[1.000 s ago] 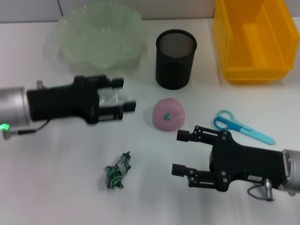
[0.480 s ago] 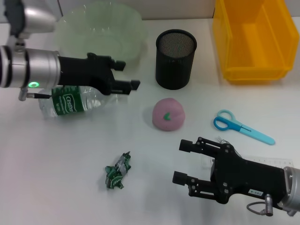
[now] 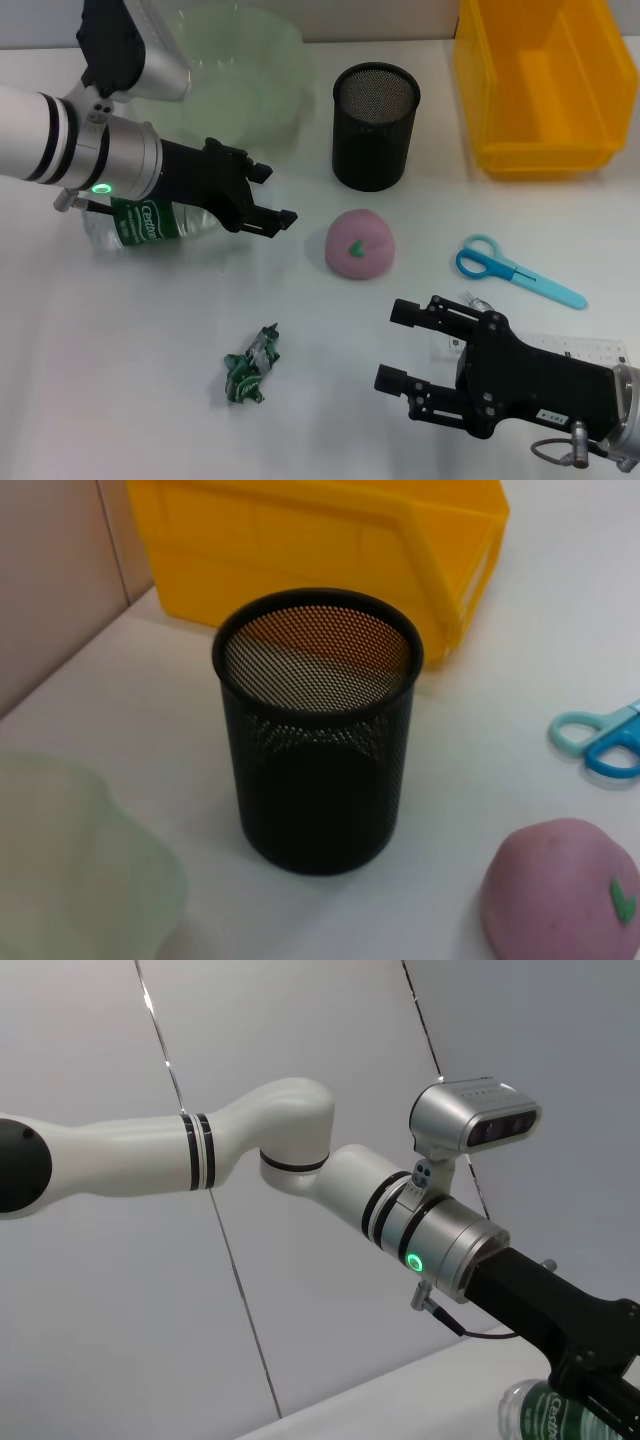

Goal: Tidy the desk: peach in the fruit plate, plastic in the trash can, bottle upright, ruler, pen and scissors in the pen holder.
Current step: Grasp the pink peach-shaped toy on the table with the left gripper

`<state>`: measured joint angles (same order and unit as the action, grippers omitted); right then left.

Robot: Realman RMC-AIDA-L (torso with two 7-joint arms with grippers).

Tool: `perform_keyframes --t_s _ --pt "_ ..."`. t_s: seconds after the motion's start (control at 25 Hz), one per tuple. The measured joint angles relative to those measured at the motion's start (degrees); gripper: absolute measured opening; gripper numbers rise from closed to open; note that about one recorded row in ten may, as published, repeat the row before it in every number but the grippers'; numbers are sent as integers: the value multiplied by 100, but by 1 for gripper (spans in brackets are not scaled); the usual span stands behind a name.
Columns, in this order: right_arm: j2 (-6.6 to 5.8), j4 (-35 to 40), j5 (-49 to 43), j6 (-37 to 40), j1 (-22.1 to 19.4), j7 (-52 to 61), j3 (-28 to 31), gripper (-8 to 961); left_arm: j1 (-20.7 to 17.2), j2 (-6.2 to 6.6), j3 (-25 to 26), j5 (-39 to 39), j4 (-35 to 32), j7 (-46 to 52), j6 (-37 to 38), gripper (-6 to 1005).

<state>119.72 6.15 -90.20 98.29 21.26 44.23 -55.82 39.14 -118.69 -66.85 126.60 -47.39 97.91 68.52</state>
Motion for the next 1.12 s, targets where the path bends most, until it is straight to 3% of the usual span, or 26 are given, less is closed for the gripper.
perform_keyframes --t_s 0.4,0.72,0.84,1.12 --pt "-1 -3 46 44 32 -3 1 752 -63 4 -4 5 -234 108 36 724" --pt "-32 62 274 43 -125 -3 1 752 -97 -5 -29 -40 -634 173 732 724" --pt "-35 89 275 12 -193 -12 1 752 -95 -21 -252 -108 -683 174 785 724" --pt "-33 46 258 2 -217 -166 -8 752 -10 -40 -1339 -466 -687 176 232 724"
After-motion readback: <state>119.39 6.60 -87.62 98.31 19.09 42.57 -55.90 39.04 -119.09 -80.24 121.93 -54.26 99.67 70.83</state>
